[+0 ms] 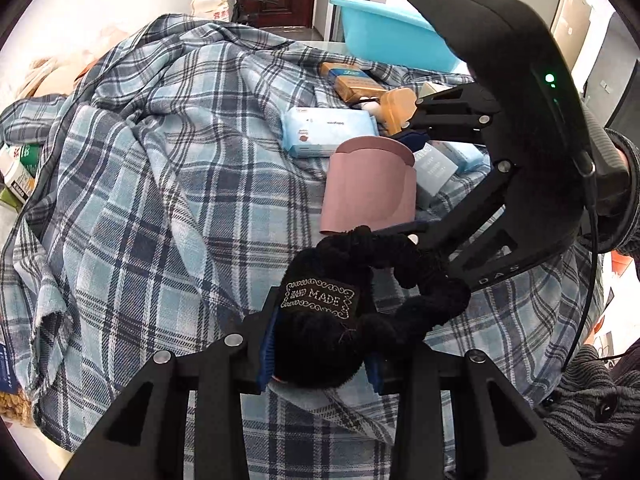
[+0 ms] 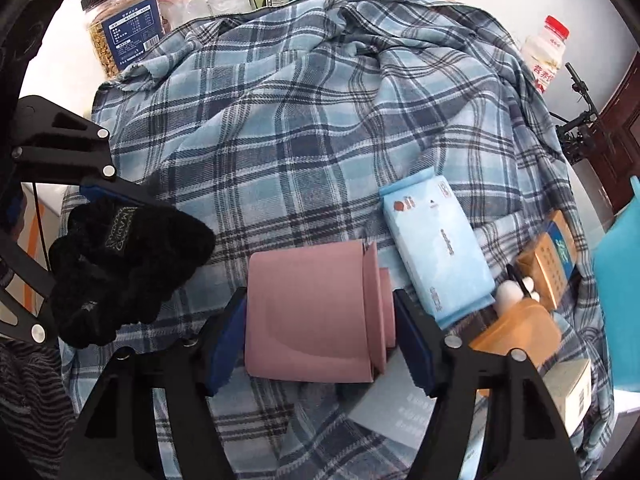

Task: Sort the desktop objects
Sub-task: 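Lower the right tool onto the pink cup and close it, then lift the pink cup with the right tool while the left tool holds the pouch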

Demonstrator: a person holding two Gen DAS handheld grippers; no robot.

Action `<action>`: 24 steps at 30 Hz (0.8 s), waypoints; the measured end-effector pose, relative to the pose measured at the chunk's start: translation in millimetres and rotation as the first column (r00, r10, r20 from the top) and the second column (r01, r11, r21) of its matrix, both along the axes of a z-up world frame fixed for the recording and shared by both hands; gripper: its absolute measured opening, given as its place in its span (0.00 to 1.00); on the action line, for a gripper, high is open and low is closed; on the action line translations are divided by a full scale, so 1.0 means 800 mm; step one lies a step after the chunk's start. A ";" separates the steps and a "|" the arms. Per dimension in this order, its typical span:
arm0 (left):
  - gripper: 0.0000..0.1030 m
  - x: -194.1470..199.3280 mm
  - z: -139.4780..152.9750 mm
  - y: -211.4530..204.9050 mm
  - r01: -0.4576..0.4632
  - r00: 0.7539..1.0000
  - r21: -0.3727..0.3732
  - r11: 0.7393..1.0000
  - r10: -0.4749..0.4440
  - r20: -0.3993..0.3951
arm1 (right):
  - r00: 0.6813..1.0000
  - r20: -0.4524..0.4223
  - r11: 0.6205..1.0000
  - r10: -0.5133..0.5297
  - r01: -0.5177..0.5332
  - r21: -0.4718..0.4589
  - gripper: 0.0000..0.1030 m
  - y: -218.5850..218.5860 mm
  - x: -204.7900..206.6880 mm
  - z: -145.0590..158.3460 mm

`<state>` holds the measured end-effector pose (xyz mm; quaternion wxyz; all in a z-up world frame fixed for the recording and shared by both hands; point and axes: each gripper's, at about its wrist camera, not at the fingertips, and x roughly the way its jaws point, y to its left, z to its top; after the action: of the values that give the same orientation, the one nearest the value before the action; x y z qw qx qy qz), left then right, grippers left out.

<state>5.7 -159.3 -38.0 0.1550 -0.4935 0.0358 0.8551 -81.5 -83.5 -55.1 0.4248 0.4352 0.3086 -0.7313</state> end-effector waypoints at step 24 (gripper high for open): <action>0.36 -0.036 0.015 0.115 0.172 0.985 -0.022 0.985 -0.173 -0.009 | 0.952 -0.014 0.950 -0.304 0.302 -0.077 0.66 0.175 0.007 0.037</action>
<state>-22.7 -67.3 -25.8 0.2229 -0.4854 0.0885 0.8408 -75.5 56.4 -25.1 0.3193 0.4518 0.2162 -0.8045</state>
